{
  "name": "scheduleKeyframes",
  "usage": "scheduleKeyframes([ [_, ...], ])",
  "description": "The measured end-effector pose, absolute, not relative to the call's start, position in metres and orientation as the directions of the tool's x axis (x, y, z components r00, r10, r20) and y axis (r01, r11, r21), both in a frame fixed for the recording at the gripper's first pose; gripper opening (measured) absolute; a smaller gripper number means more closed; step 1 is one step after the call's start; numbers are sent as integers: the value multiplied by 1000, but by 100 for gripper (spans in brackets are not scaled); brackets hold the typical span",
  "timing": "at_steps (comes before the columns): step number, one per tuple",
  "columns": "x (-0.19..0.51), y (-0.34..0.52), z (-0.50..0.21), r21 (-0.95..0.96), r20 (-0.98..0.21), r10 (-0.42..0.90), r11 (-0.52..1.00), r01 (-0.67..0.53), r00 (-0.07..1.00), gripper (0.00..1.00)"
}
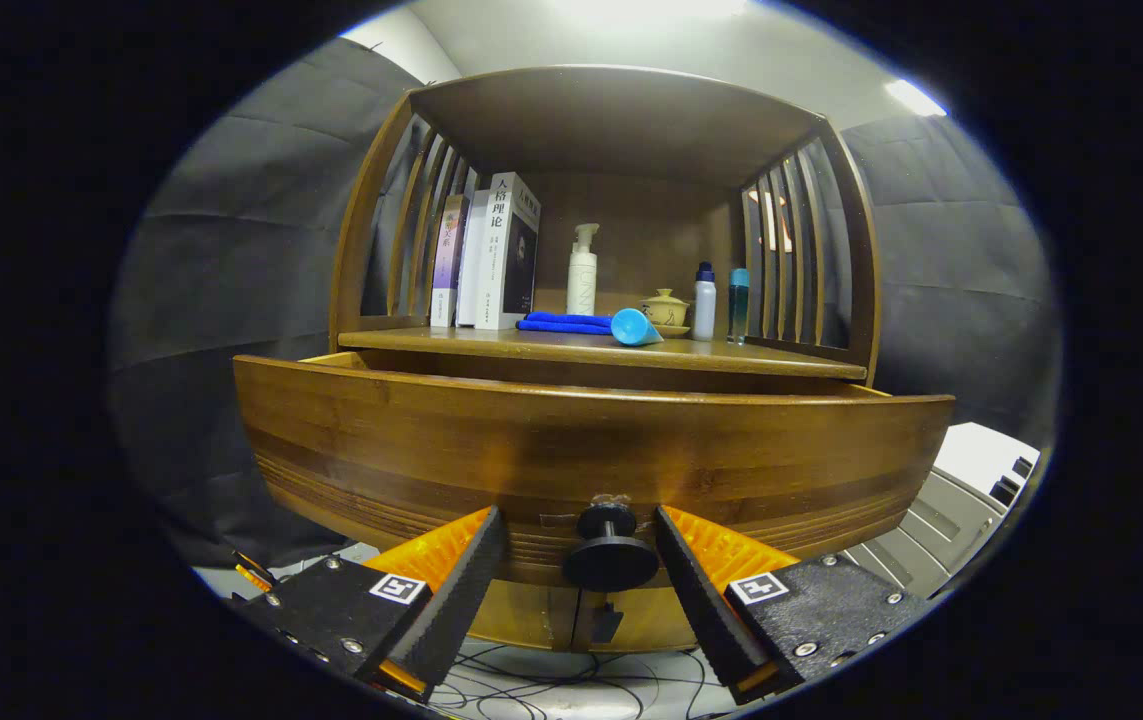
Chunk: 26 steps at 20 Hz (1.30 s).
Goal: Pull open the drawer, take out the items inside it, and place them on the countertop above the cabinet.
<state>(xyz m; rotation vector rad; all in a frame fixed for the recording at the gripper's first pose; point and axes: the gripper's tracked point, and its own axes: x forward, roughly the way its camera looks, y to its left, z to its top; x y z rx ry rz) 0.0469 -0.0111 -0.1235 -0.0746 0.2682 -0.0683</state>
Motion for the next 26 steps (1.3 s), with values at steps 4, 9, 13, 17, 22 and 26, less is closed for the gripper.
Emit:
scheduleKeyframes([
  [4, 67, -12, -124, -24, -270, -46, 999, 41, 962, 95],
  [9, 92, -15, -131, -24, -274, -30, 999, 25, 961, 95],
  [13, 103, -16, -132, -27, -271, -39, 999, 32, 962, 94],
  [17, 115, -18, -130, -23, -277, -46, 999, 42, 960, 94],
  [22, 130, -19, -133, -26, -282, -29, 999, 22, 959, 95],
  [26, 143, -21, -135, -30, -280, -18, 999, 10, 960, 95],
])
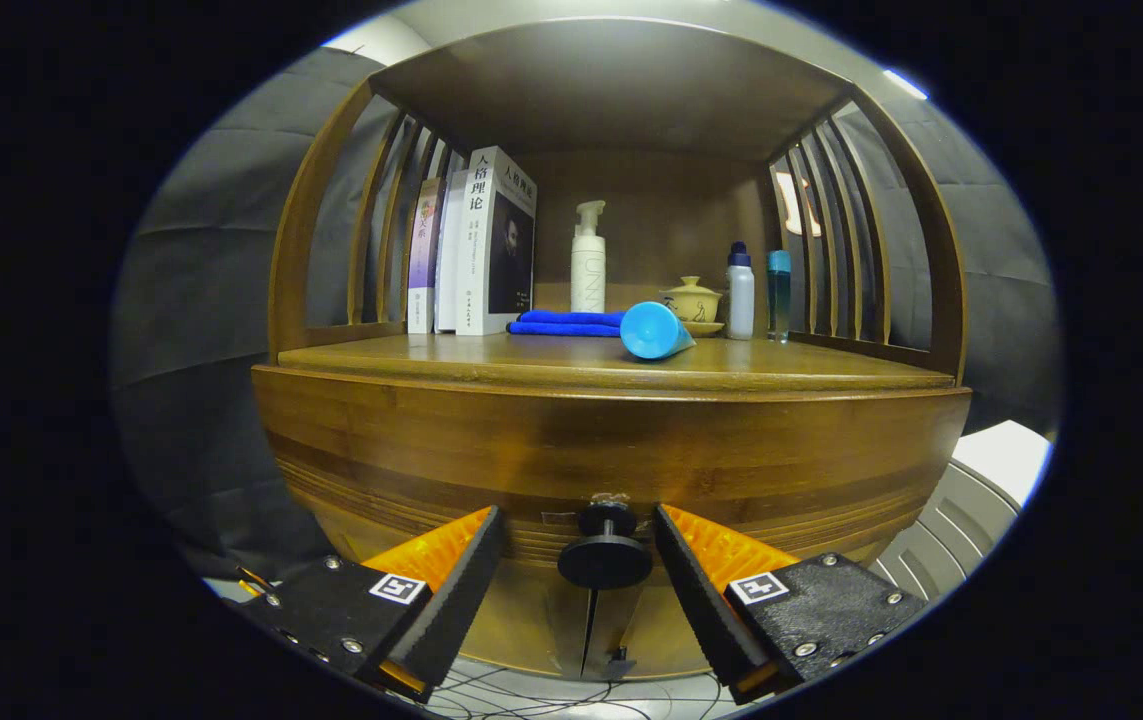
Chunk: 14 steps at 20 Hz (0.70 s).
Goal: Pull open the drawer, take out the items inside it, and place them on the countertop above the cabinet.
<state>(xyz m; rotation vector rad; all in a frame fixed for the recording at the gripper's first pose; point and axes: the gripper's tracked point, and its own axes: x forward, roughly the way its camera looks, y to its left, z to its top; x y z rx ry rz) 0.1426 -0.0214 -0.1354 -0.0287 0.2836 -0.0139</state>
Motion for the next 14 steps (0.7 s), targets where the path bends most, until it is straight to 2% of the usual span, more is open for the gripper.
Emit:
scheduleKeyframes([
  [14, 150, -24, -136, -8, -275, -15, 1000, 13, 961, 93],
])
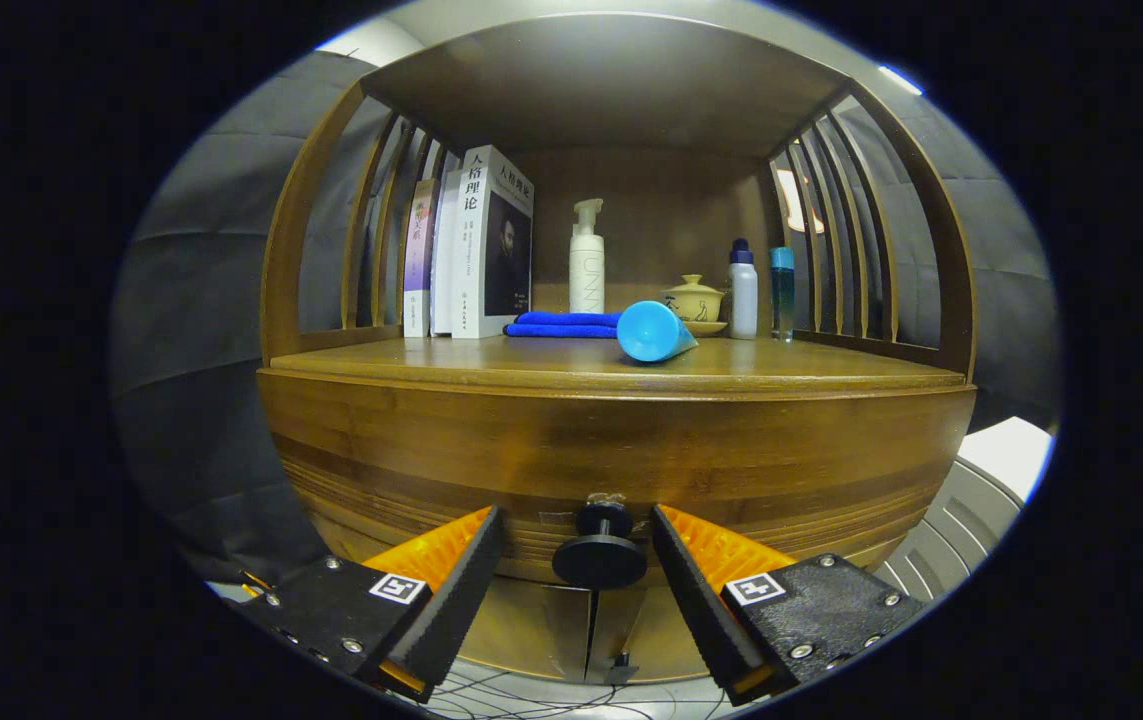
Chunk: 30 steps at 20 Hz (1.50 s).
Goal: Pull open the drawer, take out the items inside it, and place them on the countertop above the cabinet.
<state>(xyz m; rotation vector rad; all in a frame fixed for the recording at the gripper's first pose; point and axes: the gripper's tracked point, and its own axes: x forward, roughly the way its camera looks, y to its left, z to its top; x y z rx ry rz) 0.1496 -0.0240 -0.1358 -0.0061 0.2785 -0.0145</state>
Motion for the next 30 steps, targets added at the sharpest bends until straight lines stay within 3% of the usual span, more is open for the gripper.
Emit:
scheduleKeyframes([
  [16, 141, -14, -128, -78, -245, 22, 996, -42, 969, 95],
  [18, 129, -17, -114, -125, -234, 2, 992, -32, 972, 95],
  [24, 74, -5, -52, 7, -172, 5, 1000, -4, 985, 95],
  [30, 9, 9, 3, 4, -132, 22, 1000, -22, 991, 95],
])
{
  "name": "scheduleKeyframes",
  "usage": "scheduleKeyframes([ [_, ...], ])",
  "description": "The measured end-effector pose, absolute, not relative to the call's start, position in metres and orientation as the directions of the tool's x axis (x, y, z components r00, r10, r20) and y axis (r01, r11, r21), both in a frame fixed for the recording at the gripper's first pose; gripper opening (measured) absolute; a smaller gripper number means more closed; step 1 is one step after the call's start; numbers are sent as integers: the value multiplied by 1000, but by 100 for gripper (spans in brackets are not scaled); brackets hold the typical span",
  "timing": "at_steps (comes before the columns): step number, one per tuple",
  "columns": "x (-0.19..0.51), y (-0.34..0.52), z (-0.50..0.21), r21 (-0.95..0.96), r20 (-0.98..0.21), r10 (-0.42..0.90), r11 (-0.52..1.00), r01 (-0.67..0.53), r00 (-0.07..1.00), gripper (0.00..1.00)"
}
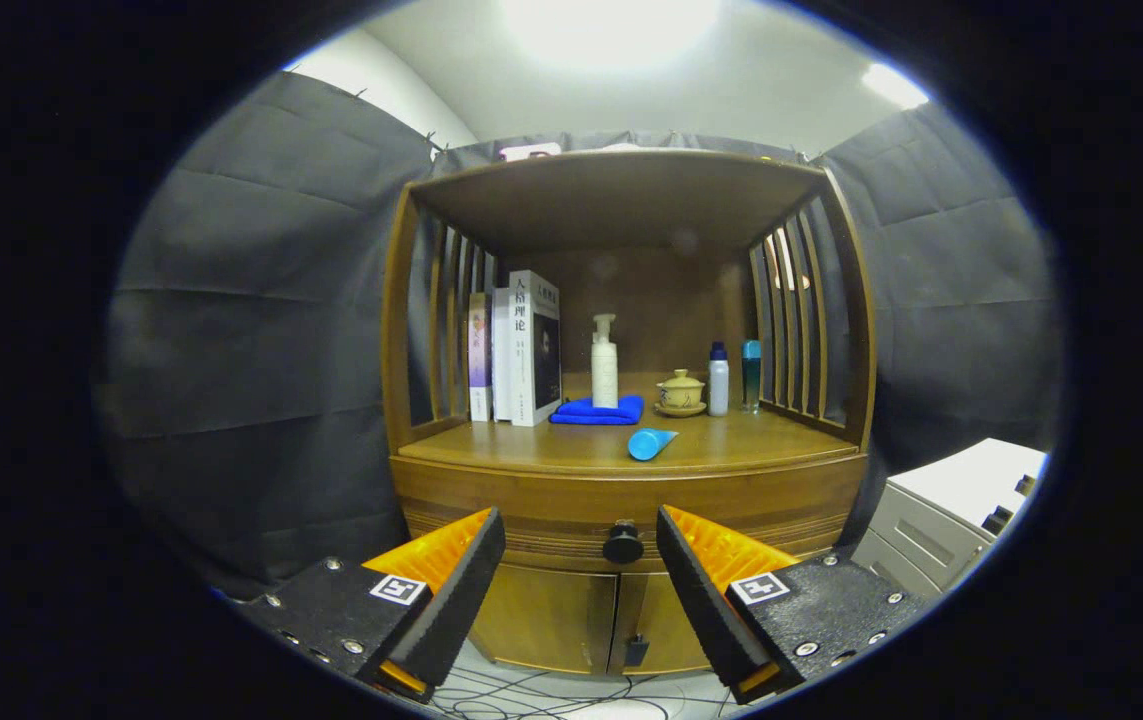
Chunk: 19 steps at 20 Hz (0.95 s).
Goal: Pull open the drawer, take out the items inside it, and place them on the countertop above the cabinet.
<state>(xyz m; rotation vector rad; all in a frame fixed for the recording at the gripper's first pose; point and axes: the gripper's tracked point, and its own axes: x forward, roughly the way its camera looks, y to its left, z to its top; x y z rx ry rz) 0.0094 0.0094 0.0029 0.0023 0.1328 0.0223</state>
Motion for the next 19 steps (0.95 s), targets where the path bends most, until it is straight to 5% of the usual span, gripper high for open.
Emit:
scheduleKeyframes([
  [19, -64, 52, 6, -60, -117, 88, 994, -95, 989, 95],
])
